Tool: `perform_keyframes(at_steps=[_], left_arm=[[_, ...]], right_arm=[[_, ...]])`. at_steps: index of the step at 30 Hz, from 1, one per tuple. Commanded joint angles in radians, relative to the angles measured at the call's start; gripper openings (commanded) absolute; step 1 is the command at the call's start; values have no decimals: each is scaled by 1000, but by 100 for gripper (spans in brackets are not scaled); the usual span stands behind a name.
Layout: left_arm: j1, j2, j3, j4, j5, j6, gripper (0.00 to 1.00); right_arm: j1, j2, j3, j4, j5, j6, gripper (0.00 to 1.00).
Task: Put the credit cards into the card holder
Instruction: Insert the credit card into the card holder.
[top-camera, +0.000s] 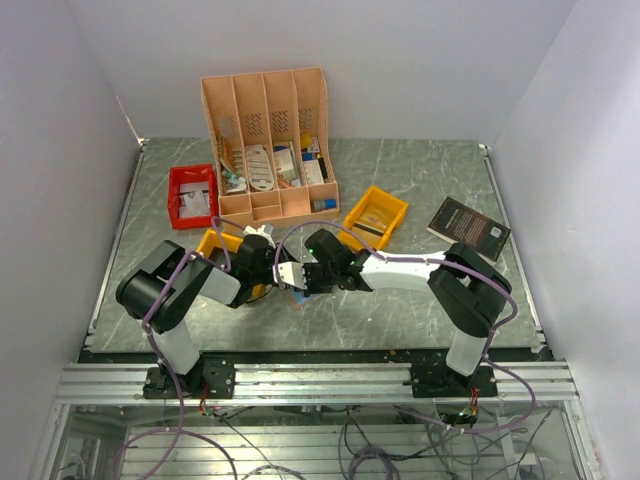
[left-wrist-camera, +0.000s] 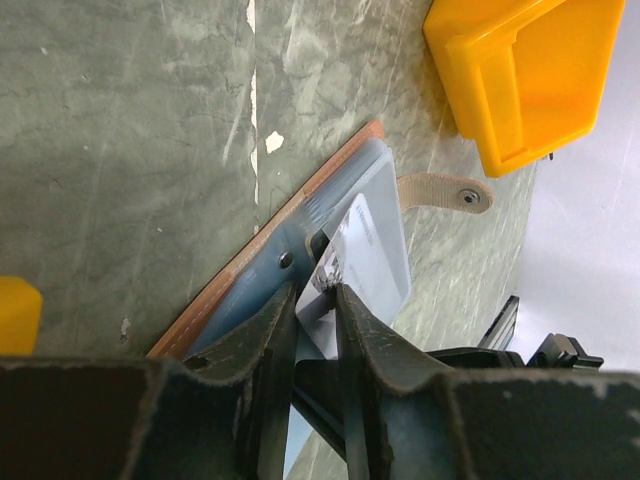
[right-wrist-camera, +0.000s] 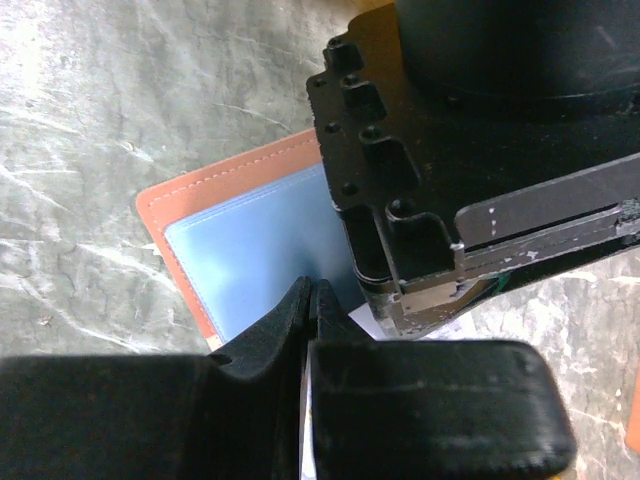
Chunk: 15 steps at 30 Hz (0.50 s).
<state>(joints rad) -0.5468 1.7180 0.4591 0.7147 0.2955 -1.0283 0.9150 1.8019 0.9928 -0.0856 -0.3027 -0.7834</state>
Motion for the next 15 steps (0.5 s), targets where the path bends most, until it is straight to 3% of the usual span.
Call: perform_keyframes(at_steps=[1, 15], left_arm=[[2, 31, -19, -37, 11, 17, 34], [4, 8, -24, -44, 3, 17, 42]], right_arm=[[-3, 13, 3, -13, 80, -18, 0], [-49, 3, 4, -16, 111, -22, 0]])
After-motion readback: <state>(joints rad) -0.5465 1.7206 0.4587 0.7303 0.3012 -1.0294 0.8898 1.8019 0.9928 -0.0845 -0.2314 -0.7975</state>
